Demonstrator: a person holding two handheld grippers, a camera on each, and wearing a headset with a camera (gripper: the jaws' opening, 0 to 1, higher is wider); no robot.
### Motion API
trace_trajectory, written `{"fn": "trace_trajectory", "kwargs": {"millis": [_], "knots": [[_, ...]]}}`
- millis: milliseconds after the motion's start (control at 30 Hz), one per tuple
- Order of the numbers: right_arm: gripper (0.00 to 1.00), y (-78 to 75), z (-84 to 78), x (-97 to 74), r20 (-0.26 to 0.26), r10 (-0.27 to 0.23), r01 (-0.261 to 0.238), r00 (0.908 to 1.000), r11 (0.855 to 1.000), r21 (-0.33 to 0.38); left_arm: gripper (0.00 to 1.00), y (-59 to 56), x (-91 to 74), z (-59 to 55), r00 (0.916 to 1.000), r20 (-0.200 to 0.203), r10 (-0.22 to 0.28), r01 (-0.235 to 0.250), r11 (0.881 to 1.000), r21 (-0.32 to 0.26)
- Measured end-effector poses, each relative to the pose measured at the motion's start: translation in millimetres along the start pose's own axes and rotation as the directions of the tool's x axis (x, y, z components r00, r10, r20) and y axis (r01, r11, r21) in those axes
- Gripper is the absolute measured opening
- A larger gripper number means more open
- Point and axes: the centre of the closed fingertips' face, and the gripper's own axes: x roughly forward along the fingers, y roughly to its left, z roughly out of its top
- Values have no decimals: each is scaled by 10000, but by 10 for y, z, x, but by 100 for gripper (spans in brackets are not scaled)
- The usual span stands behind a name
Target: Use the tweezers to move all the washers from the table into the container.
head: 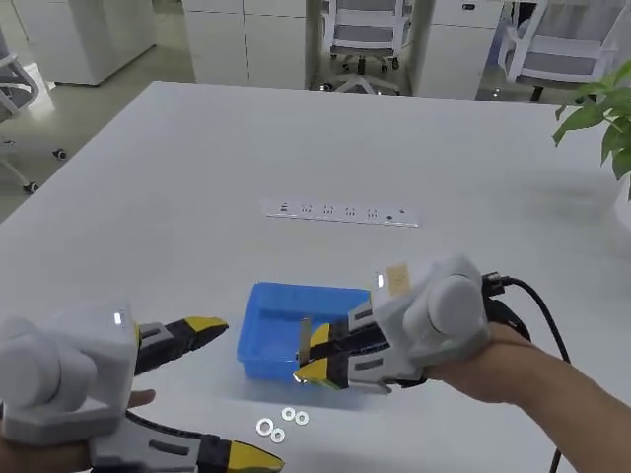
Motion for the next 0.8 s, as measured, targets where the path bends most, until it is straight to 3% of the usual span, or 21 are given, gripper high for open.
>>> {"fn": "trace_trajectory", "kwargs": {"millis": [333, 800], "knots": [[9, -247, -53, 23, 212, -349, 346, 9992, 9992, 176, 99, 70, -12, -10, 9993, 21, 370, -370, 9993, -98], [9, -454, -208, 228, 85, -522, 520, 9986, 9984, 221, 99, 179, -48, -43, 9982, 13, 606, -605, 9980, -185]]}}
